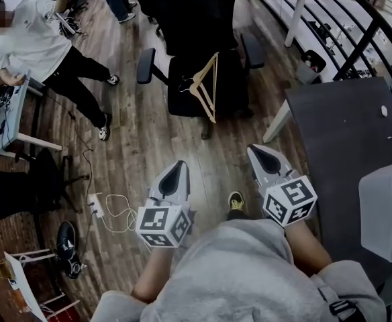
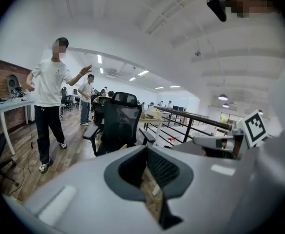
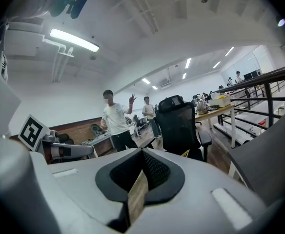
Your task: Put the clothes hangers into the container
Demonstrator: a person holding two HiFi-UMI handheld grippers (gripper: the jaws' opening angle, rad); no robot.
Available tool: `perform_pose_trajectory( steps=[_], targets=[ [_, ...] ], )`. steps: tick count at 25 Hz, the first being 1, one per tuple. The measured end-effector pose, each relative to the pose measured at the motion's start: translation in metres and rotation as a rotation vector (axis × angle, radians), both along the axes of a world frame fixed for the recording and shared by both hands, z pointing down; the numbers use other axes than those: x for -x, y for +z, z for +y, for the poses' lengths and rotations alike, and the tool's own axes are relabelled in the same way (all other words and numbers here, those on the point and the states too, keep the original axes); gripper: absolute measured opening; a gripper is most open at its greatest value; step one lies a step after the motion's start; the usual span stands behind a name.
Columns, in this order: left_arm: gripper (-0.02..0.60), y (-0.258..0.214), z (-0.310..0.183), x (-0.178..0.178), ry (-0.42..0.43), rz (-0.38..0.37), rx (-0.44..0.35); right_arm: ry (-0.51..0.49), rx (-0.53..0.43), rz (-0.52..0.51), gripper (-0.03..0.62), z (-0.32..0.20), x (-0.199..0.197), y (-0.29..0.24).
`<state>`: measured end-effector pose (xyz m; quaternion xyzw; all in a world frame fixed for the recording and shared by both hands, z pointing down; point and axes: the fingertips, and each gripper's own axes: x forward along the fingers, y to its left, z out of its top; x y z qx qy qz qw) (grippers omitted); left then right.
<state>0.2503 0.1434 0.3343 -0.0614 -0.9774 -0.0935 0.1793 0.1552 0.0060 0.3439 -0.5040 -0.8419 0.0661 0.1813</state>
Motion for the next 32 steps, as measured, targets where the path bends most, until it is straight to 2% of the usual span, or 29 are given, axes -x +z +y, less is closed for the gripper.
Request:
perform_pose_trajectory(
  steps=[14,32],
  targets=[
    [0.009,0.000,0.020,0.035,-0.048,-0.022,0.017,-0.048,0.007,-0.025,-0.002,0.023,0.046,-0.003],
    [0.009,0.004,0.016,0.041,-0.067,-0.022,0.010,-0.082,0.016,-0.024,-0.002,0.029,0.050,-0.005]
  ],
)
